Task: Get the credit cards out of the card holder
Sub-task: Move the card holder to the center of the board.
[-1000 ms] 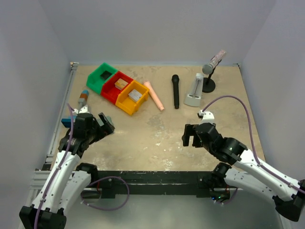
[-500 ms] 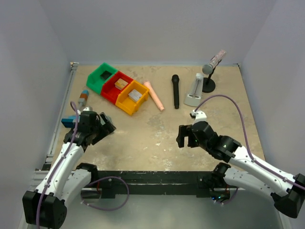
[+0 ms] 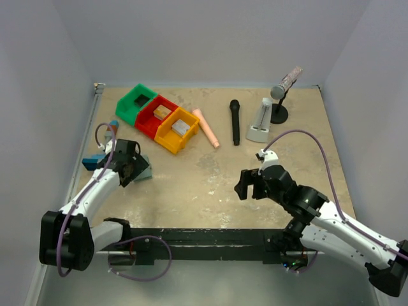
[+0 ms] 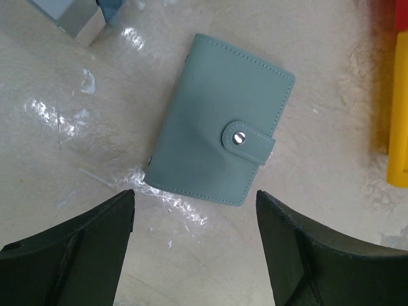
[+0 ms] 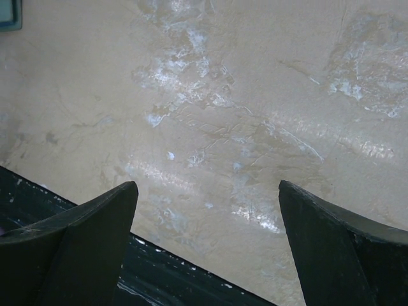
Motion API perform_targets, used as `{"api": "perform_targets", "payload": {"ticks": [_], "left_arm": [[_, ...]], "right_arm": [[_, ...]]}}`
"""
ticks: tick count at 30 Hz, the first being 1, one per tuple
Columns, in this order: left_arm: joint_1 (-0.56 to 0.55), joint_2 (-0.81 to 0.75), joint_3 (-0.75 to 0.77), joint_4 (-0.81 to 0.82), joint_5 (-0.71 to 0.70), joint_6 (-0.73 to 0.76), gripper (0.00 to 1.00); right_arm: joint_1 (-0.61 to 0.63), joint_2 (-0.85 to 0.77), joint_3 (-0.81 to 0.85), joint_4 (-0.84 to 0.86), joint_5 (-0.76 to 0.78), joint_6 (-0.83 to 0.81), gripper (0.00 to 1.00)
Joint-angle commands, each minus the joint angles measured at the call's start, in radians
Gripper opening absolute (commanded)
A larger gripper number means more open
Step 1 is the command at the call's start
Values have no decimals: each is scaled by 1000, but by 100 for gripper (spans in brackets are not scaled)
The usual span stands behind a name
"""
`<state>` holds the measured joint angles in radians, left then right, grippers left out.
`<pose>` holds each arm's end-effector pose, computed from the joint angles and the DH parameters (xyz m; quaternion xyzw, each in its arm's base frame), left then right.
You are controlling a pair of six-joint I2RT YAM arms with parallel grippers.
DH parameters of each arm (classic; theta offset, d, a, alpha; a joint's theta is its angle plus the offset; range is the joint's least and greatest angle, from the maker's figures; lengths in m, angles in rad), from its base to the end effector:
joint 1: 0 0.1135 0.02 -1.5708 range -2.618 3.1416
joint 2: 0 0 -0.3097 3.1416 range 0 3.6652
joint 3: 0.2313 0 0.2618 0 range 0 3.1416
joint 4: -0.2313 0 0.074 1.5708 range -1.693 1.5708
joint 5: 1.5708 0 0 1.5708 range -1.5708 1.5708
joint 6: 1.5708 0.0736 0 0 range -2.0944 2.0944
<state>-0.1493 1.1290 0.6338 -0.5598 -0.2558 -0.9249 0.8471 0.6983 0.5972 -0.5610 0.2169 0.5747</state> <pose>0.2124 -0.0131 0.1989 -0.3928 0.8755 -0.0235 0.2805 0.1161 0.1075 0.2569 -0.0742 0.8914 0.2110 0.3941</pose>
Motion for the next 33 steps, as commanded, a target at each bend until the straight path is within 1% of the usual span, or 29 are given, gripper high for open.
{"api": "perform_targets", "payload": {"ticks": [1,8,15,22,26,29,31,33], "left_arm": [[11,15,72,57,-83,-14,81],[14,133,138,61,-94,-9,84],[25,215,159,72,-115,18,85],[40,296,181,84,-70,38,87],[40,325,169,101,1,28,84],[39,319,139,118,23,14,81],[39,304,129,118,33,11,81],[37,295,110,127,44,11,78]], "right_arm": [[4,-55,-16,6,-8,-15,96],[3,-54,-16,13,-17,-9,96],[3,-60,-7,15,-17,-3,96],[4,-34,-5,32,-39,19,96],[3,-23,-11,41,-44,30,96],[4,-19,-4,41,-53,37,96],[3,-11,-2,44,-59,40,96],[3,-8,0,47,-62,43,96]]}}
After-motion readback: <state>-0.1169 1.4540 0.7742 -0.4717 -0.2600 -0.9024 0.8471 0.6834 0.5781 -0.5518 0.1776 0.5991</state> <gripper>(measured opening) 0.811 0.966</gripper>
